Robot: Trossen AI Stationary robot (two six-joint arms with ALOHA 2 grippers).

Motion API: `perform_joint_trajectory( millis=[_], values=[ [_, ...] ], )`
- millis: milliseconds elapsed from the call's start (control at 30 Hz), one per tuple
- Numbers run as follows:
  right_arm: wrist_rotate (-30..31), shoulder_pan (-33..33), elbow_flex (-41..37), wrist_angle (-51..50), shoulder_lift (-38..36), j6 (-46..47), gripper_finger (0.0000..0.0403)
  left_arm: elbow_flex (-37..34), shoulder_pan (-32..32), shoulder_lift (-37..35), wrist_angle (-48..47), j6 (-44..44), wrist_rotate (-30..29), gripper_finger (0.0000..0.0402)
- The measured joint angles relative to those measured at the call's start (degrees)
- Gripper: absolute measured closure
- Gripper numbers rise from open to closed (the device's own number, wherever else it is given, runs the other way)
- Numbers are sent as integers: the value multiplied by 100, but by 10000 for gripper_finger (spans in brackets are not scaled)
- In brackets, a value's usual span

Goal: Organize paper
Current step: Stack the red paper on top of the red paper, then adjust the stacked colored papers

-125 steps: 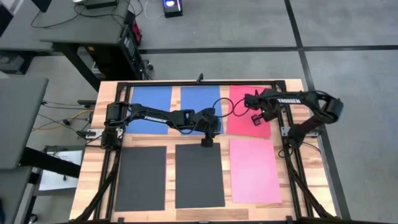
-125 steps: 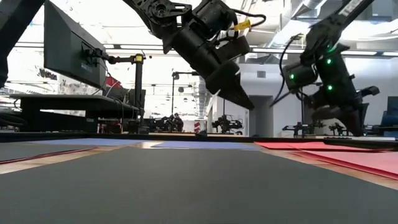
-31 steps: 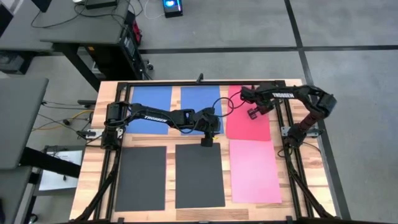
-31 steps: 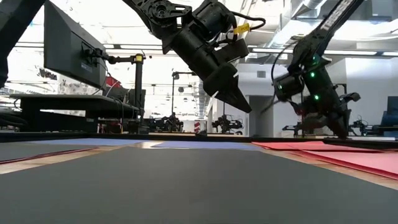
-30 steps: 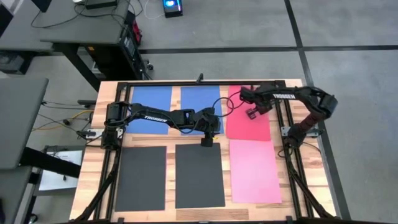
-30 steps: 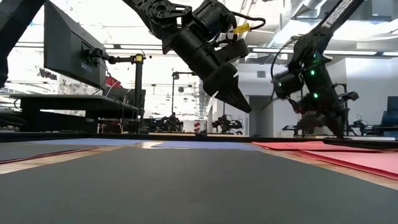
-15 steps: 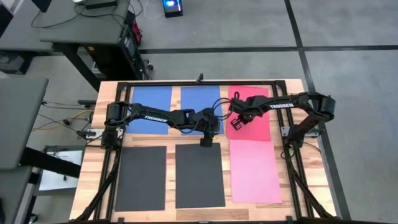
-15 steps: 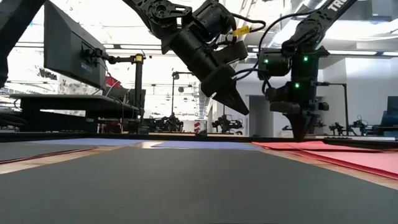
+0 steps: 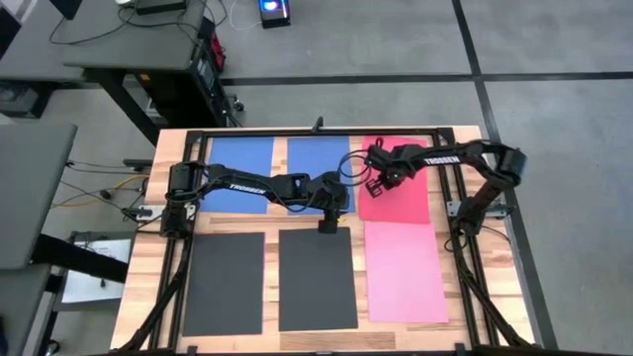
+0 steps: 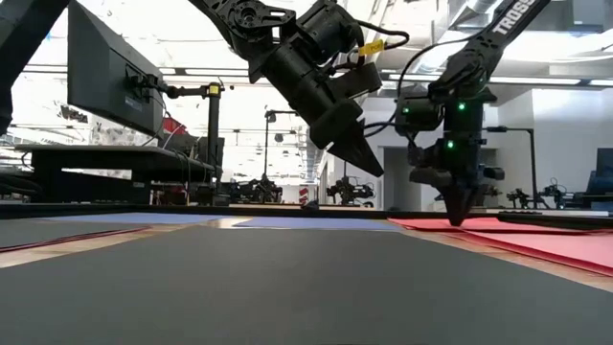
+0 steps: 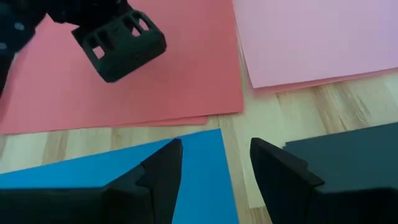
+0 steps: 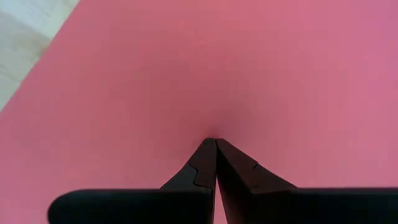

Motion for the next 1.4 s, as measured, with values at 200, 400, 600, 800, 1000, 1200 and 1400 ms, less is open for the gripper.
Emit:
perform_joint_trajectory(
  millis=[200, 400, 600, 800, 1000, 1200, 1400],
  values=[
    [-24, -163, 0, 146, 36, -15, 403, -1, 0, 0, -1, 0, 0, 228],
    [-62, -225, -12, 133, -185, -15, 403, 0, 1, 0, -3, 0, -2, 228],
    [-62, 44, -37, -301, -377, 29, 403, 0, 2, 0, -4, 4, -2, 228],
    [-55, 520, -37, -373, -712, -376, 403, 0, 0, 0, -4, 2, -2, 228],
    [-57, 1573, -33, -898, -1161, -1362, 403, 0, 0, 0, -15, 6, 20, 228],
    [-62, 2697, -31, -949, -1118, -1452, 403, -1, 2, 0, -16, 0, 12, 228],
    [-60, 3840, -28, -1026, -1118, -413, 403, 0, -43, 0, -197, 125, 16, 228]
  ],
)
